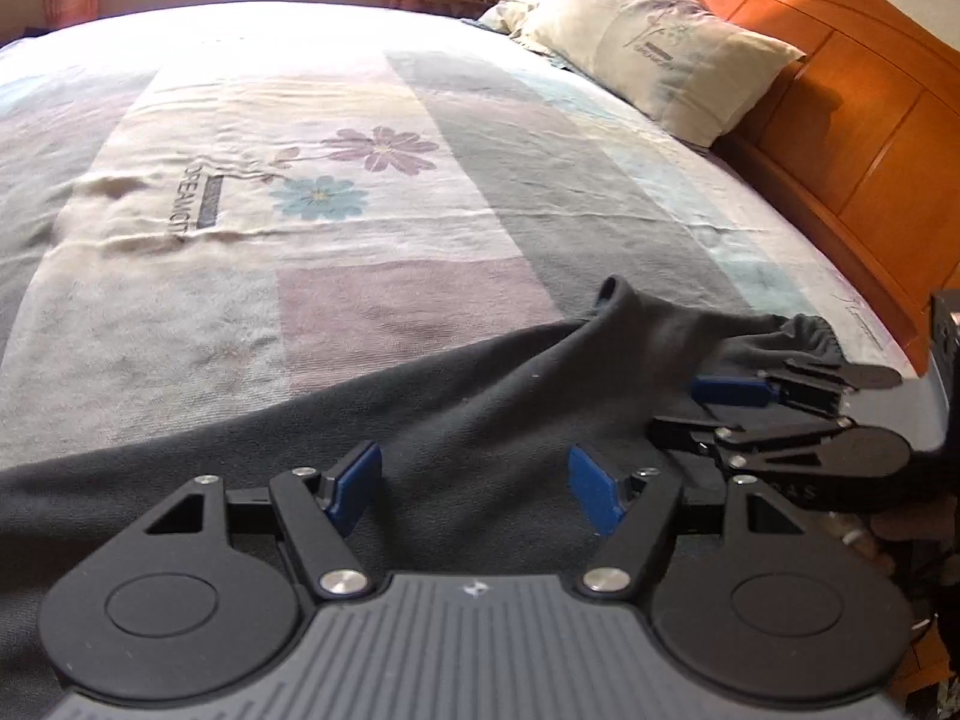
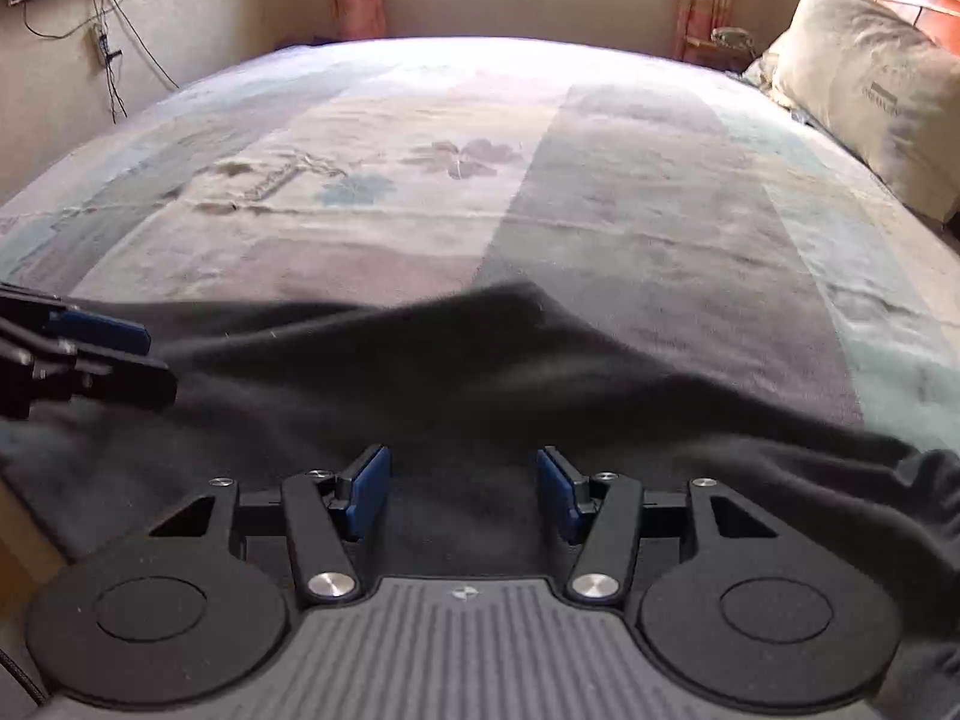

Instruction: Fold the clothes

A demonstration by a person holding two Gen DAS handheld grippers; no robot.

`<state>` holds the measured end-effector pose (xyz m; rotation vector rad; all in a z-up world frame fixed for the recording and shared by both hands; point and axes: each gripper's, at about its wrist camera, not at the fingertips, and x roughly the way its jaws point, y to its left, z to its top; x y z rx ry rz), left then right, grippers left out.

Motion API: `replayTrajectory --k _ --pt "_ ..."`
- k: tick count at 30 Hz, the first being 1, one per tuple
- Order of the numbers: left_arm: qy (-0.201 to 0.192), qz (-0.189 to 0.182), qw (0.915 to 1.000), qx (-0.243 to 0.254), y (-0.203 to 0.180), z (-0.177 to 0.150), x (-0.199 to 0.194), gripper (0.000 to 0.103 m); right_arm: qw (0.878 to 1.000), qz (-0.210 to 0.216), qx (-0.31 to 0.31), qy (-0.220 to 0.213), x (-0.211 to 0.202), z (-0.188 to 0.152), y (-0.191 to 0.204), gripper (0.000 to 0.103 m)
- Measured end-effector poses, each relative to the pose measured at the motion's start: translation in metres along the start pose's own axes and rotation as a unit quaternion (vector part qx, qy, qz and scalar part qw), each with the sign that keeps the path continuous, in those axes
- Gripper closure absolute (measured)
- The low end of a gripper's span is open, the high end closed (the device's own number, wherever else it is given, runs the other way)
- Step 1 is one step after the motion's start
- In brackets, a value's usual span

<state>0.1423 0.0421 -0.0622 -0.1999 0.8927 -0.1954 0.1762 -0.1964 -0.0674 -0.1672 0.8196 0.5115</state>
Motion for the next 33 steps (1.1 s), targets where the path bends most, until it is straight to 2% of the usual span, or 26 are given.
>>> replayTrajectory --k 1,4,6,8,11,13,16,20,23,27,33 --pt "0.009 0.012 0.9998 -0.009 0.005 -0.001 0.004 0.033 1.0 0.007 0.001 -0.005 -0.005 -0.008 -0.006 0.043" --pt "0.005 -0.006 0.9991 -0.041 0.018 0.003 0.004 0.035 1.0 0.016 0.001 0.0 -0.023 -0.025 -0.021 0.043" --pt "0.0 -0.013 0.9992 -0.037 0.014 0.011 0.002 0.035 1.0 0.014 0.01 0.013 -0.03 -0.021 -0.024 0.043" --pt "-0.001 -0.046 0.9977 -0.05 0.009 0.019 0.007 0.035 1.0 0.013 0.011 0.008 -0.034 -0.012 -0.026 0.043" --pt "0.0 -0.099 0.9925 -0.072 0.003 0.031 0.015 0.034 1.0 0.012 -0.007 -0.026 -0.028 0.009 -0.023 0.043" --pt "0.0 -0.135 0.9872 -0.086 -0.001 0.039 0.021 0.034 0.999 0.008 -0.012 -0.028 -0.017 0.019 -0.023 0.042" --pt "0.001 -0.187 0.9764 -0.108 -0.008 0.052 0.029 0.034 1.0 0.006 0.011 0.021 0.001 0.011 -0.036 0.041" --pt "0.01 -0.241 0.962 -0.127 -0.009 0.059 0.04 0.031 1.0 0.008 -0.002 0.009 -0.014 -0.015 -0.052 0.041" --pt "0.025 -0.273 0.9512 -0.141 -0.012 0.057 0.058 0.031 1.0 0.004 -0.002 0.019 -0.019 -0.017 -0.055 0.041" --pt "0.046 -0.273 0.9485 -0.153 -0.017 0.054 0.081 0.031 1.0 0.002 -0.008 0.016 -0.017 -0.019 -0.052 0.035" --pt "0.06 -0.296 0.9441 -0.131 -0.03 0.055 0.096 0.03 1.0 -0.002 -0.008 0.006 -0.015 -0.021 -0.048 0.029"
